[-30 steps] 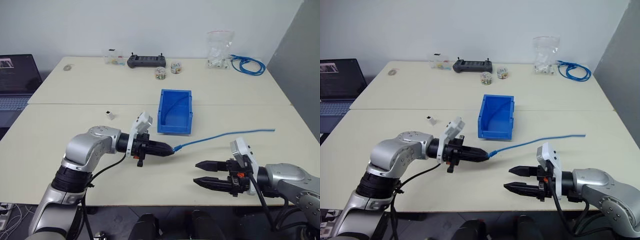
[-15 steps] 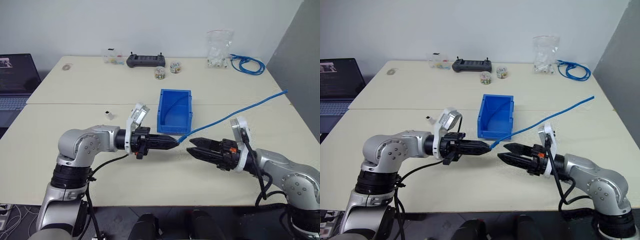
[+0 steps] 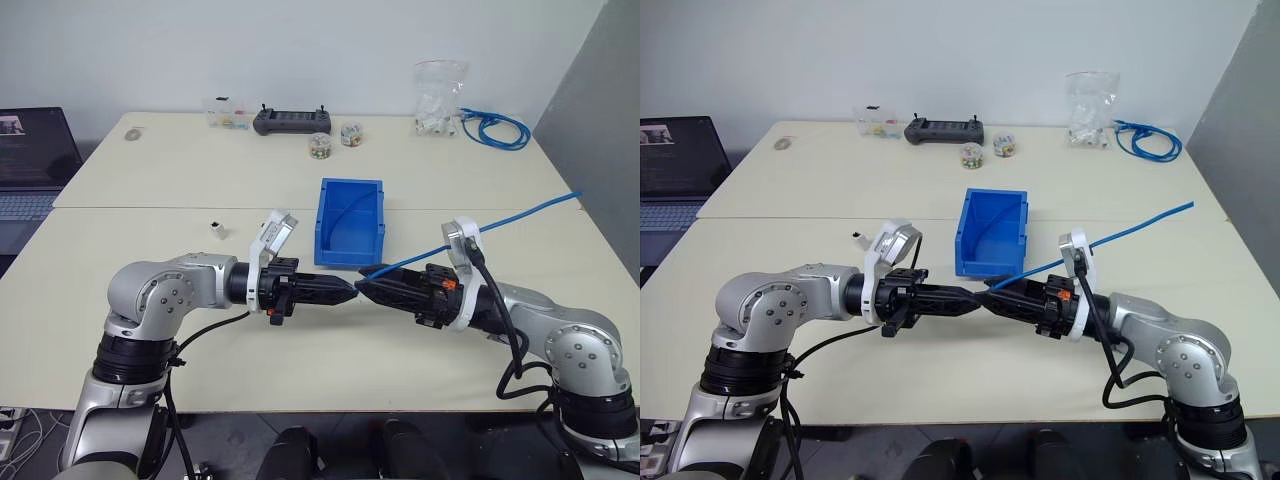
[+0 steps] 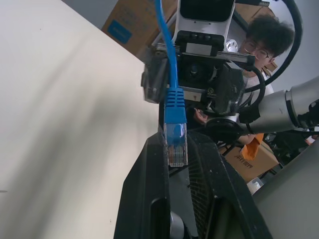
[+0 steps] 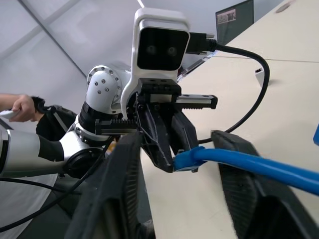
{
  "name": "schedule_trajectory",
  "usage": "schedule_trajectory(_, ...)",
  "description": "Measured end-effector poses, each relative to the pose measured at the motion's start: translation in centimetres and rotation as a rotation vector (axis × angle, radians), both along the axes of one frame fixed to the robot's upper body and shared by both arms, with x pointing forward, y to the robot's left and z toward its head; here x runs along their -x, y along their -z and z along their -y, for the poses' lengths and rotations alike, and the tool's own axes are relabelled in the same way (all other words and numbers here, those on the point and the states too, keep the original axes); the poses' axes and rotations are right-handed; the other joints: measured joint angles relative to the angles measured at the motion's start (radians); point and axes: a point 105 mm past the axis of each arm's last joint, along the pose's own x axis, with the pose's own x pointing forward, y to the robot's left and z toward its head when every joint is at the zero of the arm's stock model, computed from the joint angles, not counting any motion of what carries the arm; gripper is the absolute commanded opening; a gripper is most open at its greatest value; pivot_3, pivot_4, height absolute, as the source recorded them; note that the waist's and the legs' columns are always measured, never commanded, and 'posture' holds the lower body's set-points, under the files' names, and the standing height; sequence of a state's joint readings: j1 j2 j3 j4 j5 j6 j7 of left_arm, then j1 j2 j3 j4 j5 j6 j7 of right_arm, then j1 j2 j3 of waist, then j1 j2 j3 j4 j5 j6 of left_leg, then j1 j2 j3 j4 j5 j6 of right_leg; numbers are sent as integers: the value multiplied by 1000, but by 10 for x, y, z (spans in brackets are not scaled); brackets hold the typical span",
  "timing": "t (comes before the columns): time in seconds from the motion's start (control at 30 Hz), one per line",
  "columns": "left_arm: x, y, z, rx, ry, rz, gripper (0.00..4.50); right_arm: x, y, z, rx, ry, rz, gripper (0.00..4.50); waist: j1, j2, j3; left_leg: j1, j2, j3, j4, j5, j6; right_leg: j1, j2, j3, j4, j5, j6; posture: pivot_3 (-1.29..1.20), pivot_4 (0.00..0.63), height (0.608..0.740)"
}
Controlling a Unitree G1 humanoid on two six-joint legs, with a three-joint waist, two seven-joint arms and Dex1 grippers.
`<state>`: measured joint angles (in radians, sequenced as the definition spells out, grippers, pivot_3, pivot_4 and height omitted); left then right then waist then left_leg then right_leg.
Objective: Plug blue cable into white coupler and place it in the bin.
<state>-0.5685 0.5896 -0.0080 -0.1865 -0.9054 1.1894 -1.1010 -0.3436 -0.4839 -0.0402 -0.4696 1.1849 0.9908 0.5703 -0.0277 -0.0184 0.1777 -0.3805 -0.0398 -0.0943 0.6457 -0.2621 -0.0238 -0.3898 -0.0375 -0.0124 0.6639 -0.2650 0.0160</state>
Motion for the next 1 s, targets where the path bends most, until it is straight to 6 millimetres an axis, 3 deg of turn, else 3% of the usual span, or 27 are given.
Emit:
schedule_trajectory(0.2, 3, 1, 0, 9, 9, -8, 214, -2, 2, 1, 4, 2, -11, 37, 0, 0, 0, 0, 0, 0, 0, 0, 0, 0, 0, 0, 0, 0, 0, 0, 150, 740)
schedule_trajectory(0.53, 3, 1, 1, 25, 12, 35, 214, -1, 0, 2, 8, -8, -11, 36, 0, 0, 0, 0, 0, 0, 0, 0, 0, 0, 0, 0, 0, 0, 0, 0, 150, 740)
schedule_trajectory(0.6, 3, 1, 1, 24, 11, 35, 916, -1, 0, 2, 9, -8, -11, 36, 0, 0, 0, 0, 0, 0, 0, 0, 0, 0, 0, 0, 0, 0, 0, 0, 150, 740)
schedule_trajectory(0.7, 1, 3, 2, 12, -4, 58, 1614, 0, 2, 0, 19, -18, -14, 36, 0, 0, 0, 0, 0, 0, 0, 0, 0, 0, 0, 0, 0, 0, 1, 0, 150, 740)
schedule_trajectory(1.0, -1, 22, -14, -89, -80, 133, 3305, -11, 10, 6, 54, 20, 1, 35, -1, 0, 0, 0, 0, 0, -1, 0, 0, 0, 0, 0, 0, 0, 1, 0, 150, 740)
